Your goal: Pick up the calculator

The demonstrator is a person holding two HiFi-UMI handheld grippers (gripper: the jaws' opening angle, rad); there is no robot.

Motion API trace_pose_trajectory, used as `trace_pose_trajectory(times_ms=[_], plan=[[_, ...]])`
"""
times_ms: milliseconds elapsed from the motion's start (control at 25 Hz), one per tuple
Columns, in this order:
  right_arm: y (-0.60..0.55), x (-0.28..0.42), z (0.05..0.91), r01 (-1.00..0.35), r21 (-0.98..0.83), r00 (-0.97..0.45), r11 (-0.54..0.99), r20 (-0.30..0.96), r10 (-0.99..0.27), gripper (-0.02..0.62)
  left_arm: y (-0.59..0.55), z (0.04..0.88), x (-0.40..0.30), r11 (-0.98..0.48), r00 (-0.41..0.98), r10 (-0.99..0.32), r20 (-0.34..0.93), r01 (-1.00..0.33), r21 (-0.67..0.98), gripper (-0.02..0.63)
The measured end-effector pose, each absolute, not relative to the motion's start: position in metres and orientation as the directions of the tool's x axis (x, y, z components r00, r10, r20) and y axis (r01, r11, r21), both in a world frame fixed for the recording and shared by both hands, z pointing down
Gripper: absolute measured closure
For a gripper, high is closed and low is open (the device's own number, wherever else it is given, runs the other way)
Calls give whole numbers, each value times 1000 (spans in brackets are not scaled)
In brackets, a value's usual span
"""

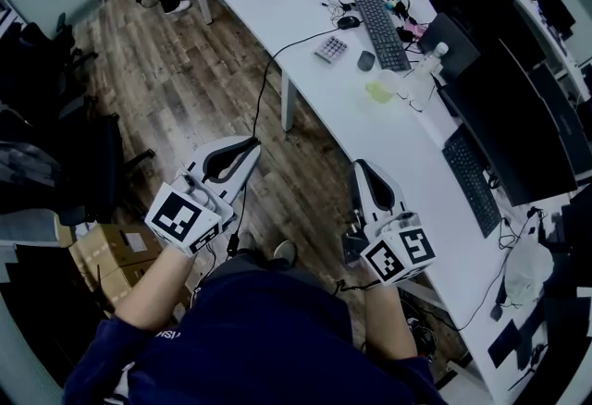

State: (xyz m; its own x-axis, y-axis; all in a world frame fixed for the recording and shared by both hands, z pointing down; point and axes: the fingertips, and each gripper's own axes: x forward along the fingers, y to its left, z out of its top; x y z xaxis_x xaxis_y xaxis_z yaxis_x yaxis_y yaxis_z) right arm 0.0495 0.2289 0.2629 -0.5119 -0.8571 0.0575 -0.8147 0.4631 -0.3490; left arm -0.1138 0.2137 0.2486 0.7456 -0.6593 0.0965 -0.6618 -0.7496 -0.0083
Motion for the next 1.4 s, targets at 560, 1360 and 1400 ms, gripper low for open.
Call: trace_pose_trajectory(times_ms=[560, 1360, 1400], plan=[[229, 47, 261, -810, -354, -517, 468, 53, -854, 591, 213, 248, -114, -747, 742, -663, 102, -664, -26, 561], [232, 49, 261, -807, -359, -518, 469, 49, -854, 591, 217, 248, -110, -751, 745, -658, 110, -659, -30, 489], [232, 49, 261, -807, -359, -518, 469, 49, -854, 591, 217, 249, -110, -751, 745, -658, 111, -660, -30, 484]])
